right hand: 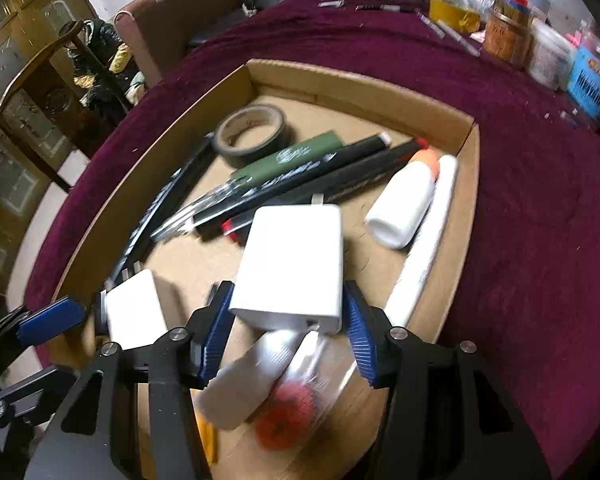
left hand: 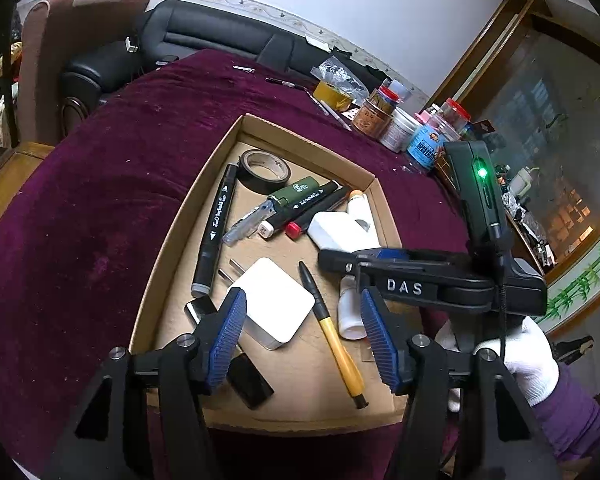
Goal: Organize rigid objects
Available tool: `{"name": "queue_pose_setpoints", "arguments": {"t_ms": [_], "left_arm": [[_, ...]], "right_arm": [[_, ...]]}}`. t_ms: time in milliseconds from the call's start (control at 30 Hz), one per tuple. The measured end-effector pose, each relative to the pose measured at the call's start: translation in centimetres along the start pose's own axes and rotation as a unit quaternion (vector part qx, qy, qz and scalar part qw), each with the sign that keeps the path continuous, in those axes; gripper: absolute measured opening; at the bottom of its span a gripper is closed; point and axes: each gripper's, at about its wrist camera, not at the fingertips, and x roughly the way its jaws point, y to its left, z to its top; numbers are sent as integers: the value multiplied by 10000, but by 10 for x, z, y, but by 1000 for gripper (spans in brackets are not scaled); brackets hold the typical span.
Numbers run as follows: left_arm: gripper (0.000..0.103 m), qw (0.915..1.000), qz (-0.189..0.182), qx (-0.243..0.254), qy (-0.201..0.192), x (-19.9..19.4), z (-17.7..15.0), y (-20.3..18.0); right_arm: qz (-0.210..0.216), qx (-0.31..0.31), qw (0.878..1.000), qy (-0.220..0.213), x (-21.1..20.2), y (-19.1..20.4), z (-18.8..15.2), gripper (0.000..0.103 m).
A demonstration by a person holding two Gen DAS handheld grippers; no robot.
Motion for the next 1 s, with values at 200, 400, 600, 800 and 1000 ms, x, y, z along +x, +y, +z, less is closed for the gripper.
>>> {"name": "queue_pose_setpoints", "arguments": {"t_ms": [200,400,600,800,1000], "left_arm": [[54,9997,229,115,0,0,-2,-1],[54,9965,722,422,-34,2,-6,-17],[54,9928,989,673,-38,0,-9,-38],[54,9849,1466,915,-68,3,-14,-63],[54,9739,1900,1193,-340,1,-18,-96]], "right_arm": [[-11,-62,9982,-602,-32,-3,-3,52],[-73,-163,9941,-1072,-55,-1,-3,52],[9,-10,9926,-1211,-64,-14,-18,52],[1,392,9893,-1402,-79,-44,-44,57],[-293,647,9845,-1602,-98,-76,-69,59]]}}
